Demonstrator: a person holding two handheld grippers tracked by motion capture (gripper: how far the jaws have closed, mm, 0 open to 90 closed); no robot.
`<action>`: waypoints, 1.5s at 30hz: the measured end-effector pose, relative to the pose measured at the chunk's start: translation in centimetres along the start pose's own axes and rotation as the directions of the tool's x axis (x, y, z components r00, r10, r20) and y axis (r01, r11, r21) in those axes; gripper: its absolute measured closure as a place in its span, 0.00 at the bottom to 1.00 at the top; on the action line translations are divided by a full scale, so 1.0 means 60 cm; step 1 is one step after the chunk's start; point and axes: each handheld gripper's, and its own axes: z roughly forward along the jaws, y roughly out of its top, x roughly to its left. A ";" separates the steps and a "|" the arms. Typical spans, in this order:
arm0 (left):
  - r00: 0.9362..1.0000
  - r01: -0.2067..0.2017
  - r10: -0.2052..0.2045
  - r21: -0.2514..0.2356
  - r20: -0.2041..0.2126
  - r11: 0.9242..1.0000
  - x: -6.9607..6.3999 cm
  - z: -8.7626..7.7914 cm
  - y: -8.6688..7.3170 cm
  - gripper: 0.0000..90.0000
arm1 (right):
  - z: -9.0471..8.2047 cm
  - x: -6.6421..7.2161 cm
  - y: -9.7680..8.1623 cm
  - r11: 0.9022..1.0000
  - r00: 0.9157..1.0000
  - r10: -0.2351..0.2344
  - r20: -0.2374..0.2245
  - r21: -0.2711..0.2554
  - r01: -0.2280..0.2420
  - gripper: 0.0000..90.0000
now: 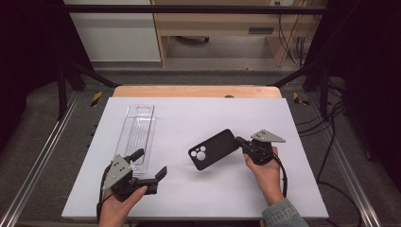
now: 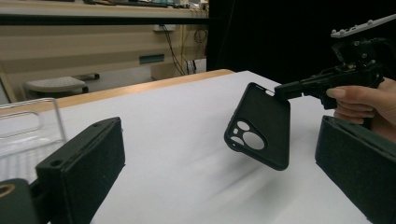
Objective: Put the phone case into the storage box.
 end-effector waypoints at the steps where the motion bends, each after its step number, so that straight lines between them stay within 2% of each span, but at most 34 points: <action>1: 1.000 0.004 -0.004 0.010 0.004 1.000 -0.005 0.007 0.000 0.01 | -0.002 -0.001 -0.001 1.000 1.000 0.004 0.003 -0.004 -0.004 0.98; 5: 0.999 0.032 -0.032 0.040 0.016 0.999 -0.020 0.031 -0.001 0.02 | -0.007 -0.006 -0.004 1.000 1.000 0.018 0.019 -0.024 -0.018 0.98; 9: 1.000 0.017 -0.018 0.058 0.019 0.998 -0.032 0.052 0.004 0.02 | -0.012 -0.007 -0.007 0.999 1.000 0.016 0.027 -0.039 -0.014 0.98; 16: 0.999 0.014 -0.018 0.093 0.042 0.996 -0.053 0.091 0.013 0.02 | -0.020 -0.012 -0.011 0.997 0.998 0.043 0.045 -0.065 -0.040 0.98; 23: 0.998 -0.006 -0.002 0.128 0.057 0.992 -0.063 0.120 0.014 0.02 | -0.023 -0.013 -0.010 0.995 0.998 0.046 0.048 -0.086 -0.042 0.98; 26: 0.999 0.005 -0.012 0.130 0.052 0.992 -0.063 0.129 0.014 0.02 | -0.025 -0.013 -0.010 0.994 0.998 0.047 0.049 -0.096 -0.042 0.98; 30: 0.997 0.041 -0.049 0.130 0.057 0.991 -0.063 0.140 0.014 0.03 | -0.028 -0.012 -0.009 0.993 0.998 0.047 0.050 -0.112 -0.042 0.98; 41: 0.997 0.035 -0.046 0.155 0.068 0.987 -0.073 0.150 0.011 0.03 | -0.034 -0.004 -0.005 0.987 0.998 0.045 0.042 -0.154 -0.038 0.98; 45: 0.997 0.015 -0.027 0.159 0.074 0.987 -0.078 0.153 0.011 0.03 | -0.035 -0.002 -0.004 0.987 0.999 0.039 0.037 -0.158 -0.032 0.98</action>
